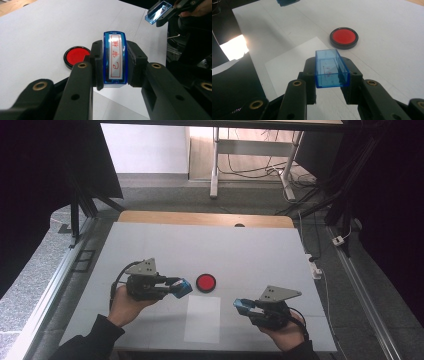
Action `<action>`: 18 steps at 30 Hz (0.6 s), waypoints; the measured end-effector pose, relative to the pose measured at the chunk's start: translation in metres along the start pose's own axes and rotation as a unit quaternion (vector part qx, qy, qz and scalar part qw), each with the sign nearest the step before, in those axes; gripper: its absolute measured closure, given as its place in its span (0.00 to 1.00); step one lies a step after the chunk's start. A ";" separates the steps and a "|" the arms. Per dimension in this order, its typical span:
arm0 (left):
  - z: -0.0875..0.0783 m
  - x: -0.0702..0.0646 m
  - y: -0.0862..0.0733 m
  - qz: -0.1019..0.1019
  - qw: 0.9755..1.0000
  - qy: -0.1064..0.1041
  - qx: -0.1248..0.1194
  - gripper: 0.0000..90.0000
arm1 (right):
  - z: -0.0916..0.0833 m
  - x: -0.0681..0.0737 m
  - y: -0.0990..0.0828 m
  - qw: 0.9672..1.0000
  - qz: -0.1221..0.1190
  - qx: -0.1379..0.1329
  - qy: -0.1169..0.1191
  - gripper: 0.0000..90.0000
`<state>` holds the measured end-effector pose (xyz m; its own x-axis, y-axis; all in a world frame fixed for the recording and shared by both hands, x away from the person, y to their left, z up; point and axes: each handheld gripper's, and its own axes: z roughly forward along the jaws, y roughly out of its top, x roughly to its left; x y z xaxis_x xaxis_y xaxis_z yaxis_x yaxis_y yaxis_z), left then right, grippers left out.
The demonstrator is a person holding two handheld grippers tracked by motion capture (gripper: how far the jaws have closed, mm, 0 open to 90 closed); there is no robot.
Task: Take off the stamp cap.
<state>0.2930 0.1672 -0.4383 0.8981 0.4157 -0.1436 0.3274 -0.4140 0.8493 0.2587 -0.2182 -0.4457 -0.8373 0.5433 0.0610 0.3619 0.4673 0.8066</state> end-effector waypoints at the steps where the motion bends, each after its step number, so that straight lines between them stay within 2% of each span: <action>1: 0.000 0.000 0.000 -0.002 1.000 -0.002 -0.001 0.78 | -0.002 -0.001 -0.002 1.000 0.003 -0.001 -0.001 0.77; 4: 0.000 0.001 0.000 -0.008 1.000 -0.006 -0.003 0.78 | -0.007 -0.003 -0.007 1.000 0.011 0.000 -0.007 0.77; 18: 0.001 0.005 0.002 -0.015 1.000 0.008 -0.003 0.78 | -0.031 -0.011 -0.028 0.998 0.053 -0.002 -0.046 0.77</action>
<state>0.2986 0.1676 -0.4379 0.8827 0.4413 -0.1616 0.3531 -0.3959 0.8477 0.2447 -0.2592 -0.4506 -0.7540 0.6505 0.0918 0.4444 0.4022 0.8005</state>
